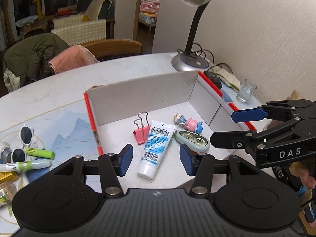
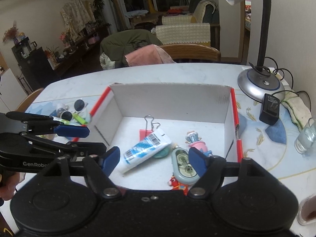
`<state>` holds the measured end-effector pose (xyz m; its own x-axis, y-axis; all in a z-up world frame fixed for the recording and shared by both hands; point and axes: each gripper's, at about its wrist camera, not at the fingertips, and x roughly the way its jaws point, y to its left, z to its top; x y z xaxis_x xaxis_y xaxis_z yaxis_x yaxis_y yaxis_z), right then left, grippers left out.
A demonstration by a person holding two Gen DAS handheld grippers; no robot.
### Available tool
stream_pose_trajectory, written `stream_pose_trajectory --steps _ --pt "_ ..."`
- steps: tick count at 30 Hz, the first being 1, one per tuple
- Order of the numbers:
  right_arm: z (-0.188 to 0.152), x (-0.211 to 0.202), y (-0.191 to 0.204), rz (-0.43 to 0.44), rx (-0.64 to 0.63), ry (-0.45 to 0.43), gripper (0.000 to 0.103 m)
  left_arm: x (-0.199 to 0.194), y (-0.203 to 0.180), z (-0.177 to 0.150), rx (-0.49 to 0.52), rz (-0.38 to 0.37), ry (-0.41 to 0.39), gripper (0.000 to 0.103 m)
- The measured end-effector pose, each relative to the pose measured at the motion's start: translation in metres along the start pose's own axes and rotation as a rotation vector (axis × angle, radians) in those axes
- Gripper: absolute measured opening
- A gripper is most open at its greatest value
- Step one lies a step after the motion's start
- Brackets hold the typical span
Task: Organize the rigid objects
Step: 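Withdraw both tools from the box back toward the pile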
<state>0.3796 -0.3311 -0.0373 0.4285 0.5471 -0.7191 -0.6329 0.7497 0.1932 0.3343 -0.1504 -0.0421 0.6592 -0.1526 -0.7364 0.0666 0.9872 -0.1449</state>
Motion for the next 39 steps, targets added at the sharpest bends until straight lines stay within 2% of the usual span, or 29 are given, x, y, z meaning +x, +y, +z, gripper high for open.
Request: stream_pose_trajectory --steps 4,5,6,7,12,14,16,20,23,25,27,39 --pt "-0.002 -0.011 0.016 0.017 -0.008 -0.03 0.085 -0.02 0.008 -0.008 -0.004 -0.01 -0.031 0.052" --pt "-0.002 -0.014 0.021 0.021 -0.013 -0.041 0.086 -0.025 0.011 -0.01 -0.002 -0.013 -0.036 0.055" --pt "-0.003 -0.017 0.026 0.022 -0.019 -0.055 0.089 -0.03 0.012 -0.012 0.002 -0.011 -0.039 0.066" --pt "-0.004 -0.019 0.031 0.021 -0.025 -0.066 0.095 -0.035 0.014 -0.014 0.008 -0.01 -0.049 0.071" --pt "-0.004 -0.027 0.058 0.034 -0.03 -0.103 0.101 -0.056 0.027 -0.025 0.017 0.001 -0.079 0.072" --pt "-0.005 -0.028 0.07 0.039 -0.03 -0.111 0.102 -0.064 0.034 -0.029 0.021 0.005 -0.091 0.074" --pt "-0.006 -0.028 0.082 0.046 -0.024 -0.118 0.102 -0.071 0.042 -0.033 0.024 0.011 -0.102 0.081" --pt "-0.008 -0.028 0.104 0.058 -0.005 -0.131 0.102 -0.085 0.06 -0.042 0.024 0.012 -0.119 0.082" --pt "-0.011 -0.026 0.122 0.066 0.001 -0.143 0.102 -0.094 0.077 -0.05 0.012 0.025 -0.128 0.089" --pt "-0.012 -0.024 0.133 0.073 0.007 -0.148 0.102 -0.099 0.09 -0.055 0.002 0.038 -0.137 0.099" --pt "-0.011 -0.019 0.144 0.077 0.014 -0.144 0.102 -0.105 0.104 -0.061 -0.009 0.046 -0.155 0.103" --pt "-0.001 0.029 0.207 0.061 0.001 -0.07 0.102 -0.119 0.2 -0.1 -0.147 0.138 -0.202 0.103"
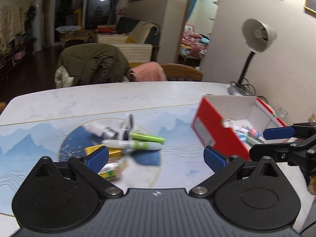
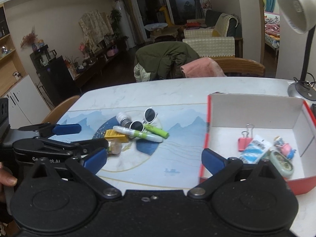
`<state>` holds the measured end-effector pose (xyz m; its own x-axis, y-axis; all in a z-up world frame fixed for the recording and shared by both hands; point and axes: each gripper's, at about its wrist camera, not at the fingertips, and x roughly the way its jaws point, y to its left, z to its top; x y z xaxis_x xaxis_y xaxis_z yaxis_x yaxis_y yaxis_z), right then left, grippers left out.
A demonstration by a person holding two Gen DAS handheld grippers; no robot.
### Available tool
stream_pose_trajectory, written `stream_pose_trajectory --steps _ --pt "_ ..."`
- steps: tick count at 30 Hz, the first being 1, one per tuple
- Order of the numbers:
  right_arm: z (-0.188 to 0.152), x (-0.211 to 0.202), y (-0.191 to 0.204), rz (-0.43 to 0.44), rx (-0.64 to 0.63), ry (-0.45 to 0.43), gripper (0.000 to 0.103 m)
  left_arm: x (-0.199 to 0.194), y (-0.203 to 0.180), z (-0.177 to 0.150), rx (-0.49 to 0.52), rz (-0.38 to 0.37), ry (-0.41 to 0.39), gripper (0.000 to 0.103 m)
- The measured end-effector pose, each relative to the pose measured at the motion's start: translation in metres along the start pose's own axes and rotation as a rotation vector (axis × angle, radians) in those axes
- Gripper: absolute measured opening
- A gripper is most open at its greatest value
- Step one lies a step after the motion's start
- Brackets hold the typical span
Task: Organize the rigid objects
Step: 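Withdraw both tools from the box back toward the pile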
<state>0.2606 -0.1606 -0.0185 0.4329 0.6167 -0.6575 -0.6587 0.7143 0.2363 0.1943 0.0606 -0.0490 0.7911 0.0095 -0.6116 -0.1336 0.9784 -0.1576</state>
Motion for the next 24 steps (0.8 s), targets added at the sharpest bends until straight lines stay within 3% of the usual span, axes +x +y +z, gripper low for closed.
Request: stream_pose_trajectory --steps 9,17,24 --pt "0.015 0.044 0.036 -0.028 -0.085 0.057 0.101 0.033 0.045 -0.027 -0.053 0.1 0.056 0.103" --pt "0.03 0.1 0.045 -0.046 -0.155 0.156 0.098 0.065 0.068 -0.041 -0.111 0.154 0.074 0.103" --pt "0.033 0.145 0.048 -0.055 -0.227 0.242 0.081 0.083 0.069 -0.046 -0.089 0.203 0.057 0.103"
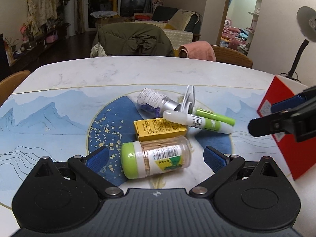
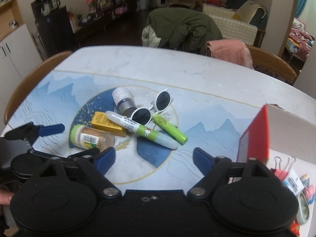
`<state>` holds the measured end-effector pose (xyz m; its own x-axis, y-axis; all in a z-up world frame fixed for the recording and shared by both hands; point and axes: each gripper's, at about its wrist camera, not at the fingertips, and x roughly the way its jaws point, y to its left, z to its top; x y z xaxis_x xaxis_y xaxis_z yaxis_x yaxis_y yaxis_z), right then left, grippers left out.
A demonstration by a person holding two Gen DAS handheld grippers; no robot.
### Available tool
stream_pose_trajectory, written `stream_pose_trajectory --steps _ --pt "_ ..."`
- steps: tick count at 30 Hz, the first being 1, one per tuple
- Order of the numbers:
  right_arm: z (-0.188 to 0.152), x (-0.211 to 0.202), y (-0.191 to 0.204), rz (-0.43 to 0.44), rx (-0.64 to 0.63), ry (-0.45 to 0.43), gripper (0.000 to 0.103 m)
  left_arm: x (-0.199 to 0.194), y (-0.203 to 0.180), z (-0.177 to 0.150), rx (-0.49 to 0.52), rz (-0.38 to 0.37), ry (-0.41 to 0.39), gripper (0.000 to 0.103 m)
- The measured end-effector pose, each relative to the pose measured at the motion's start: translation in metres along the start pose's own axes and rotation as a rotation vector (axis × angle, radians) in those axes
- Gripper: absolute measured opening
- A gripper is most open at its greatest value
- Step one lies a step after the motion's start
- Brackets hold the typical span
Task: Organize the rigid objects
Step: 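Withdraw both tools from the box back toward the pile, then grasp the white glue stick with the right tool while the left tool grasps the green-capped toothpick jar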
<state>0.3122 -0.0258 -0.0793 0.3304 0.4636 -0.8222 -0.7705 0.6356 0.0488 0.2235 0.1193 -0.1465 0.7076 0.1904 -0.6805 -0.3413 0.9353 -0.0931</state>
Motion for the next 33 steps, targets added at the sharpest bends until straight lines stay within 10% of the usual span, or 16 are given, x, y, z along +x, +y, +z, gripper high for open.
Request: stream_pose_trajectory --steps 18,33 --pt "0.03 0.08 0.023 0.014 -0.188 0.118 0.071 0.028 0.0 -0.009 0.004 0.033 0.008 0.102" --pt "0.031 0.101 0.036 0.038 -0.275 0.124 0.041 0.025 -0.006 -0.014 0.014 0.038 -0.006 0.089"
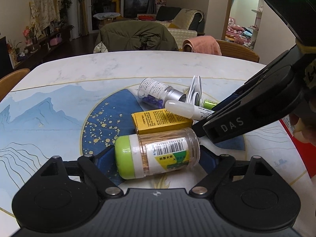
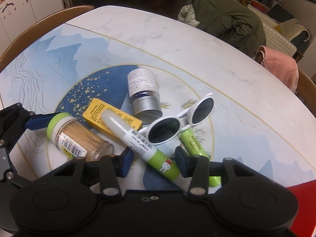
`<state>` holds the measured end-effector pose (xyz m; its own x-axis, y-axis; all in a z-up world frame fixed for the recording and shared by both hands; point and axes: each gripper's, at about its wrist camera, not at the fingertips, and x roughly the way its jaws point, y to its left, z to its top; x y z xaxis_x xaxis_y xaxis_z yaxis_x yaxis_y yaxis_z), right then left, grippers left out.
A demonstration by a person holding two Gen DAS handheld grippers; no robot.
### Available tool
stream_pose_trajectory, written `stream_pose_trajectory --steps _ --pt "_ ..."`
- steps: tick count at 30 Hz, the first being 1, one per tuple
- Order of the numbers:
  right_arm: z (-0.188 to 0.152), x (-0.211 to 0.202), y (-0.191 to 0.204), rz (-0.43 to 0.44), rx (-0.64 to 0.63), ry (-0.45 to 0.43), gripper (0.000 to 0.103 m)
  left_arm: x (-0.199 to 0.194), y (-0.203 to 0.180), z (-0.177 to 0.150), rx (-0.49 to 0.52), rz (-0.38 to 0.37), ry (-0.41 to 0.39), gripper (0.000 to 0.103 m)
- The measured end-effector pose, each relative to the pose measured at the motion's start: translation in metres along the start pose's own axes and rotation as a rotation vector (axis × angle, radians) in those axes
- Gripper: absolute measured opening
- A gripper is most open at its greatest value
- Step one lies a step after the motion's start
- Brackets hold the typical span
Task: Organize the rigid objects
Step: 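Grasp the white glue stick with the right tool while the left tool grasps the green-capped toothpick jar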
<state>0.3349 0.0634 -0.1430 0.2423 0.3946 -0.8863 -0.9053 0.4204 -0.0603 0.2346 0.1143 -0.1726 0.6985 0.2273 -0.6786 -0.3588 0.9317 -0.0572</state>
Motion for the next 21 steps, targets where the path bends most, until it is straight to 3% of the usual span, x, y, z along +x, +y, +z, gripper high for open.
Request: stream_pose_trajectory --steps 10,21 --pt "-0.007 -0.012 0.006 0.004 0.035 -0.038 0.019 -0.004 0.003 -0.001 -0.005 -0.028 0.018 0.088" --pt "-0.041 -0.05 -0.004 0.03 0.231 -0.049 0.017 -0.028 0.001 -0.009 0.002 -0.106 0.033 0.088"
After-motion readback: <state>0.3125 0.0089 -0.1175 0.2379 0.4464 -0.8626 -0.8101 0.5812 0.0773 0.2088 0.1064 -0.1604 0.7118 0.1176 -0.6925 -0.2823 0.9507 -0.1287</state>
